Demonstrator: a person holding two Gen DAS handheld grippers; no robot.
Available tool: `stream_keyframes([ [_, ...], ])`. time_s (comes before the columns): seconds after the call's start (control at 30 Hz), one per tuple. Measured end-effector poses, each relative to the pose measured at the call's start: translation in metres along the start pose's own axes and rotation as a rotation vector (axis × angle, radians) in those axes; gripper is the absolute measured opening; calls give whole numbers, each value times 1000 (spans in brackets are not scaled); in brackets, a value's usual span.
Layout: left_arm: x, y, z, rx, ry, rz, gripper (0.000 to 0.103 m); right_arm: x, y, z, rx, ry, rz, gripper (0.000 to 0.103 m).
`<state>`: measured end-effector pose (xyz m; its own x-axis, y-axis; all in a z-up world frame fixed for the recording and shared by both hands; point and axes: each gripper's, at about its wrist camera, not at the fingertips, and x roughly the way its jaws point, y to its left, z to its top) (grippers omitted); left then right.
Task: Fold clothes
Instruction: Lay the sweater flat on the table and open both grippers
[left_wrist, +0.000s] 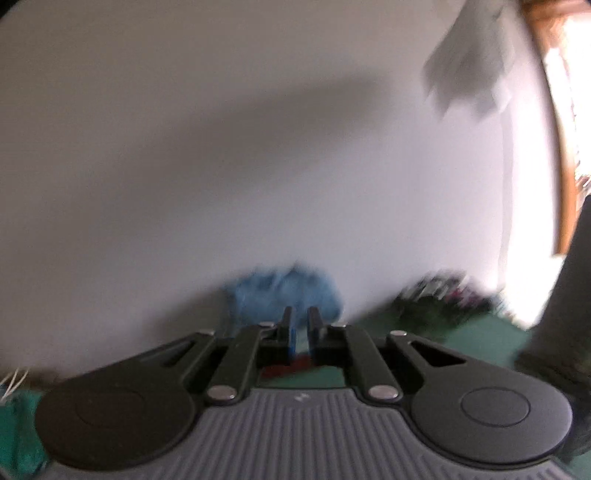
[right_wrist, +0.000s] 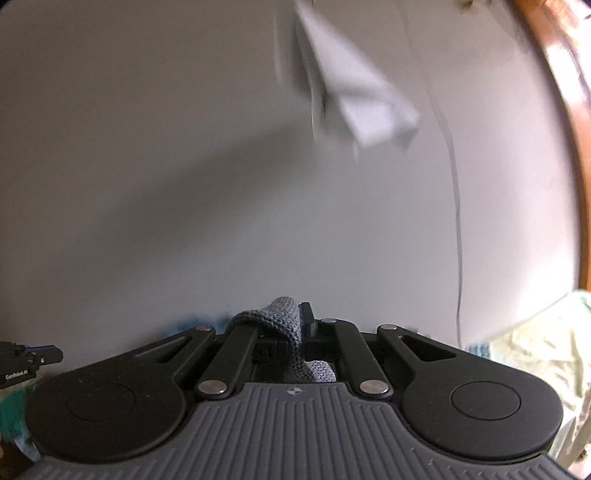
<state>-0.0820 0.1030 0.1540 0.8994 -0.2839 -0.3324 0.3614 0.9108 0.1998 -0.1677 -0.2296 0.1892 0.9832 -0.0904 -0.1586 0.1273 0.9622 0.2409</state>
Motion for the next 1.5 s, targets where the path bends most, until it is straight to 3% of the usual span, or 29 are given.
stream_keyframes([
  [0.07,32,-15,-15,17,90,16,5,50,-12,-17,-38,60,-53,3],
  [0.17,65,-41,-40,35,196,-4,16,120,-36,-41,-60,130,-150,3],
  [0.2,79,-52,-50,51,243,-1,21,149,-51,-51,-45,175,-205,3],
  [0.3,111,-85,-81,98,393,22,22,220,-86,-92,-72,368,-301,5],
  [0.37,126,-101,-99,110,484,37,22,246,-101,-120,-106,487,-335,7],
  [0.5,148,-117,-120,83,605,49,25,218,-108,-157,-115,533,-256,27],
  [0.57,156,-122,-123,73,632,53,32,204,-107,-167,-133,551,-193,29],
  [0.7,160,-131,-123,79,653,47,41,166,-91,-181,-260,567,-69,48],
  [0.73,162,-133,-124,81,657,42,49,159,-88,-185,-284,570,-61,51],
  [0.8,160,-138,-124,92,661,28,62,151,-84,-191,-329,581,-56,52],
  [0.9,148,-150,-132,145,660,-12,66,147,-87,-194,-328,598,-41,52],
  [1.0,132,-164,-142,209,654,-47,65,138,-91,-195,-325,597,-40,53],
  [1.13,109,-188,-159,301,627,-50,49,135,-96,-203,-346,610,-54,53],
  [1.33,90,-213,-157,371,564,-65,51,125,-111,-212,-289,661,-38,53],
  [1.43,74,-222,-150,382,512,-93,59,118,-116,-208,-254,632,-11,52],
  [1.5,77,-230,-153,407,507,-78,58,115,-116,-205,-245,612,7,51],
])
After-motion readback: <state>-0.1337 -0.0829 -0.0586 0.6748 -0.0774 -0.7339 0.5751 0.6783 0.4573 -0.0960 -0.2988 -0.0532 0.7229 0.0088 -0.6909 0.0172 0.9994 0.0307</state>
